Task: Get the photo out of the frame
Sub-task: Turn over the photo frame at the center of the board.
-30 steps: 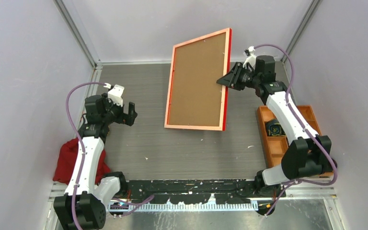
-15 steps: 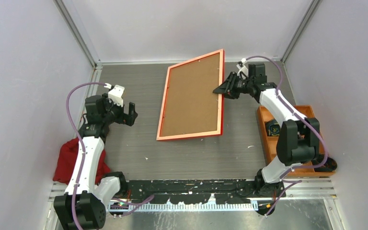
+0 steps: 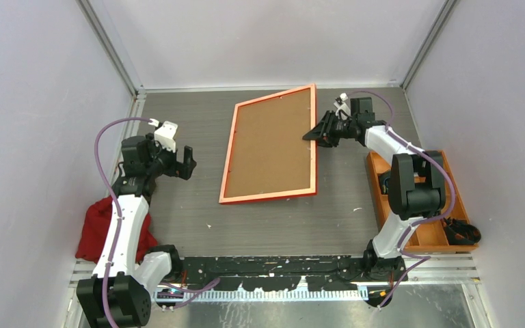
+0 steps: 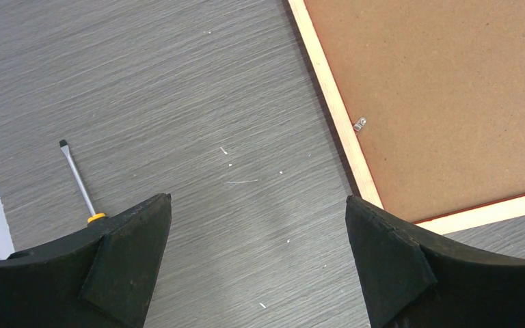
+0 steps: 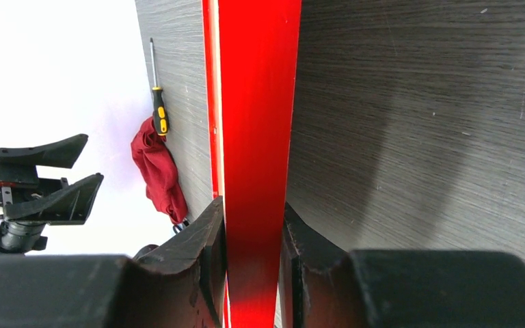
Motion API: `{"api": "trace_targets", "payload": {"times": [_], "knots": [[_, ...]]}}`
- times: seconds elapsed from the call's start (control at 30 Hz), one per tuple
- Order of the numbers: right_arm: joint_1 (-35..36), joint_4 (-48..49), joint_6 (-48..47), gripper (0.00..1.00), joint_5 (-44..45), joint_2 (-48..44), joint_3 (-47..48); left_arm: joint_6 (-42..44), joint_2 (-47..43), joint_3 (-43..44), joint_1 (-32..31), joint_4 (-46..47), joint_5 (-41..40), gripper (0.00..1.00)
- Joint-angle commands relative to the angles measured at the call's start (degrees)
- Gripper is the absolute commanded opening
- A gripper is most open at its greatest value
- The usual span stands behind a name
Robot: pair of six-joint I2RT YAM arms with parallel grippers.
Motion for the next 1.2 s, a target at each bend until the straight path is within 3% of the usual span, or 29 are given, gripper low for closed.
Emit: {"api": "trace_targets", "payload": {"times": [0.0,0.27,0.63,1.17], "knots": [[-0.9,7.4,-1.8,0.24,-0.1,0.1,-0.8,-0.1,-0.5,-0.6,0.2,3.0,0.9,0.99],[-2.3,12.0,0.3,0.43,-0.5,2.3,-2.7,-0.2,-0.6,-0.6,0.2,3.0,1.1,0.99],[-4.1,13.6,0.5,0.62,0.9,4.3,-3.6,-0.1,-0.5,-0.7,0.2,3.0,1.3,0.99],[-4.8,9.5,-3.9,0.72,9.5,3.2,-3.6,0.0,0.0,-0.7,0.3,3.0,1.7,0.99]]}}
